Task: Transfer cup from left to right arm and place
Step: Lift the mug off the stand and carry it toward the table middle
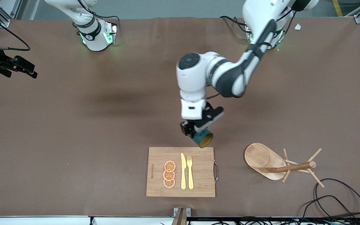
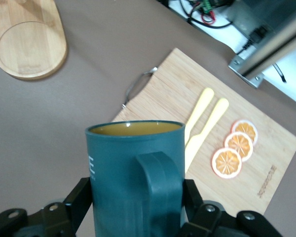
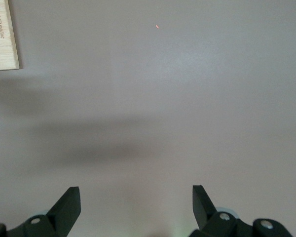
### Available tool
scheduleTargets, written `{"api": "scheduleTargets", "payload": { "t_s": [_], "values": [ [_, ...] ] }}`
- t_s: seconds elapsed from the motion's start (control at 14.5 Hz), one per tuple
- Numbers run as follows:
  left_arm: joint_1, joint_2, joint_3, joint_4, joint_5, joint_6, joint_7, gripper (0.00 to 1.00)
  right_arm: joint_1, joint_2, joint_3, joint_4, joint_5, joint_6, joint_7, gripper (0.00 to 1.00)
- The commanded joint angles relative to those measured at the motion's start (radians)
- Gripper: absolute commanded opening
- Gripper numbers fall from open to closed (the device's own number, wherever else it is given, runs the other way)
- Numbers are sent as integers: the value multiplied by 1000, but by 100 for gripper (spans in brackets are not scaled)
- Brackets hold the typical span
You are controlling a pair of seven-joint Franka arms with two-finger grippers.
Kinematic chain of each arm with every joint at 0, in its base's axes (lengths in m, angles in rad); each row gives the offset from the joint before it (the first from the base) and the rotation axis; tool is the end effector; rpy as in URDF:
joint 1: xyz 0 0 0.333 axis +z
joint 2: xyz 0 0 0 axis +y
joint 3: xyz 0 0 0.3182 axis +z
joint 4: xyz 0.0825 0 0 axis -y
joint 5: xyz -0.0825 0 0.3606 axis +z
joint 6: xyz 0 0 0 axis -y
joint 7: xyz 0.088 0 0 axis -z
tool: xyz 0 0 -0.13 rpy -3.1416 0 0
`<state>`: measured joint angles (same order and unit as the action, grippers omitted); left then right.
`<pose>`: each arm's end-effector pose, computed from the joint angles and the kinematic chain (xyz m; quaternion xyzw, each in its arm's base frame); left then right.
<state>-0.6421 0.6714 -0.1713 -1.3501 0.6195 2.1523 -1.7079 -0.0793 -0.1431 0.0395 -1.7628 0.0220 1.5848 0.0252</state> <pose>0.5475 -0.4873 0.3421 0.9259 0.3020 0.2271 0.0003 0.4837 -0.0152 0.5915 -0.9993 0.0331 0.0174 0.0083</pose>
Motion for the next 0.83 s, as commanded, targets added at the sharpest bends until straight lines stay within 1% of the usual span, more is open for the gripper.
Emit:
{"api": "scheduleTargets", "payload": {
  "t_s": [0.0, 0.21, 0.35, 0.62, 0.76],
  "values": [
    [-89, 48, 18, 11, 164, -29, -123, 56, -4, 7, 0, 13, 7, -9, 4, 100],
    [-195, 111, 18, 9, 403, -97, -312, 56, -4, 7, 0, 14, 7, -9, 5, 100],
    [-258, 161, 18, 6, 521, -149, -375, 56, -4, 7, 0, 11, 7, -11, 5, 100],
    [-317, 243, 18, 5, 716, -204, -498, 56, -5, 7, -1, 9, 7, -11, 4, 100],
    [-323, 301, 18, 5, 848, -226, -564, 56, -10, 7, -3, 8, 7, -9, -1, 100]
  ]
}}
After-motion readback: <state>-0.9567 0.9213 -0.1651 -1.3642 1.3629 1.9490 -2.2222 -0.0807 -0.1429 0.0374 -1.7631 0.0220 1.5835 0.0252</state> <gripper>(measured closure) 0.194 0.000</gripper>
